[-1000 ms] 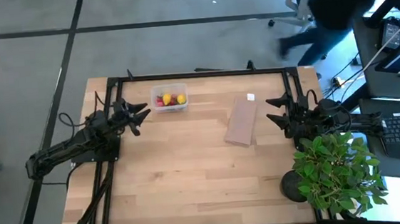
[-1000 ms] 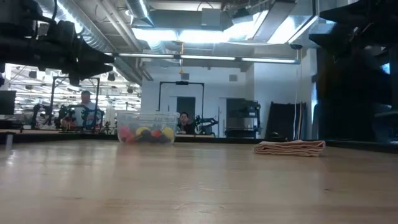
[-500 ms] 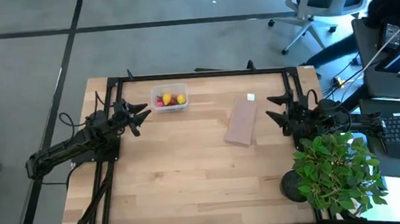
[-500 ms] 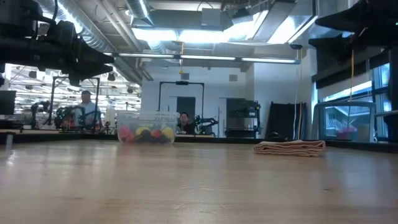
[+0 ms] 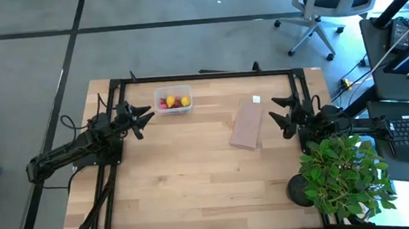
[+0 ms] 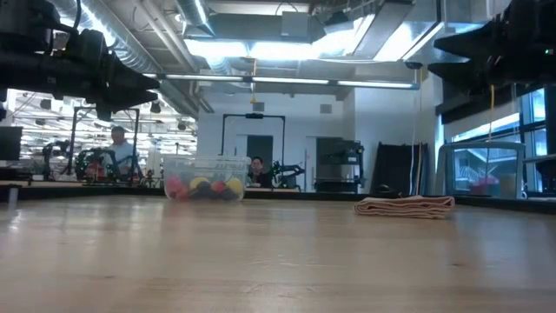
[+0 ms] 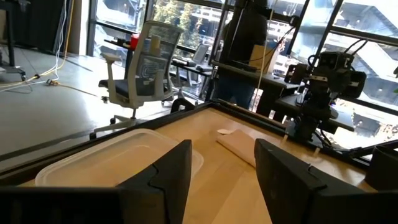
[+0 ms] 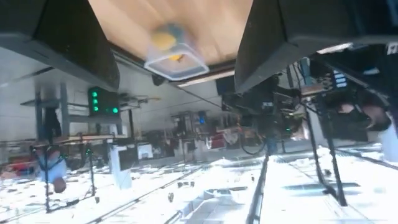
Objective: Pick and placing Produce into tupperware
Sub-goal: Return to Home Position
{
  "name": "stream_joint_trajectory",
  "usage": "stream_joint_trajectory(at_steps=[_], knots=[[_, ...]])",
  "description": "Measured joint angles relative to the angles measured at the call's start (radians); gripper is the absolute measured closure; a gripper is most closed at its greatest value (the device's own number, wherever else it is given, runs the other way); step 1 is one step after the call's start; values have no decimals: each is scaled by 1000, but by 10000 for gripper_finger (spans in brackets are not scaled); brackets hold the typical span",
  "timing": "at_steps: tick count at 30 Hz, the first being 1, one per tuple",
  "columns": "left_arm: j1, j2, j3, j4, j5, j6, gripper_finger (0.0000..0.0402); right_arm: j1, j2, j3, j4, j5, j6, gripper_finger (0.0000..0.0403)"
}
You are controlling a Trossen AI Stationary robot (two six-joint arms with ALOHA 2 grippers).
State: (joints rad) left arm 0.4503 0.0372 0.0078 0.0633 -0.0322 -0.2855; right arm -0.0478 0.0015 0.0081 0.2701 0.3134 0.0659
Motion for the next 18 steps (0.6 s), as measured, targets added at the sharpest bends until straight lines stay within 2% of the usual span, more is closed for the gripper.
stream_joint_trajectory(at_steps=[9,18], knots=[[0,0,0,-3,0,0,237,-1,0,1,-34,8,-124,85],[0,0,0,-3,0,0,237,-1,0,1,-44,8,-94,85]])
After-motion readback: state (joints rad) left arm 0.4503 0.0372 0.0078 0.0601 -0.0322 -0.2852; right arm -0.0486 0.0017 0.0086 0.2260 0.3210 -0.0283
